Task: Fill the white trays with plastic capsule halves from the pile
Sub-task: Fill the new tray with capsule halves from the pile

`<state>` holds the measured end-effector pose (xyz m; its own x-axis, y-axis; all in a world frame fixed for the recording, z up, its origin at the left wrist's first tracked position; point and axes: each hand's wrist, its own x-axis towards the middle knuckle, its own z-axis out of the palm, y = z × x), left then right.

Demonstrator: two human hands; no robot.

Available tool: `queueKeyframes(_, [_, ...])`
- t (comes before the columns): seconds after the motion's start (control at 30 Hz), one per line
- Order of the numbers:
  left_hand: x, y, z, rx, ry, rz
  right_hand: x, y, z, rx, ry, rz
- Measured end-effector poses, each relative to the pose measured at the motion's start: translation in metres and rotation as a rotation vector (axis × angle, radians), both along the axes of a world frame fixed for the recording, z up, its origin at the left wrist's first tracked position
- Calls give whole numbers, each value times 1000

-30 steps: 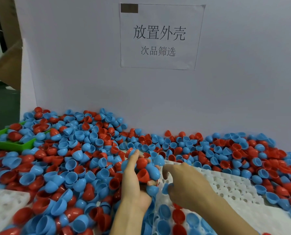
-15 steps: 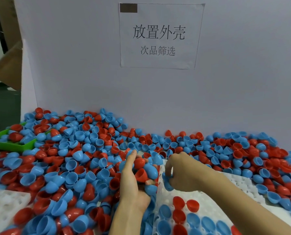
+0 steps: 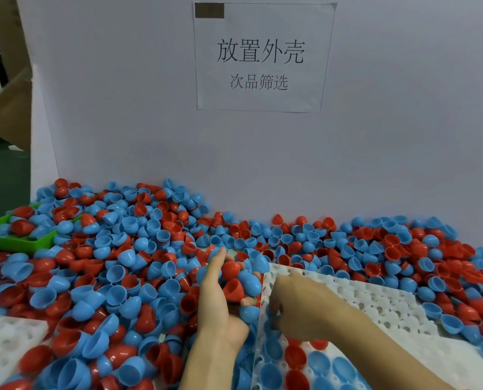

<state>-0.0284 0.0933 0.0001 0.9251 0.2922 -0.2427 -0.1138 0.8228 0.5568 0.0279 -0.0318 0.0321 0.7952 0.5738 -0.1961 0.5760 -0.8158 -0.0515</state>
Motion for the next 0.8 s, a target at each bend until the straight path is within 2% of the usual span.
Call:
queueKeyframes(0.23, [0, 0, -1, 17, 10, -3, 11, -30, 19, 165, 26, 28])
queueKeyframes(0.43, [0, -1, 0, 13, 0, -11, 15, -47, 11, 27, 100, 98])
queueKeyframes(0.8, [-1, -1, 1, 19, 11, -2, 9, -46, 13, -63, 154, 165])
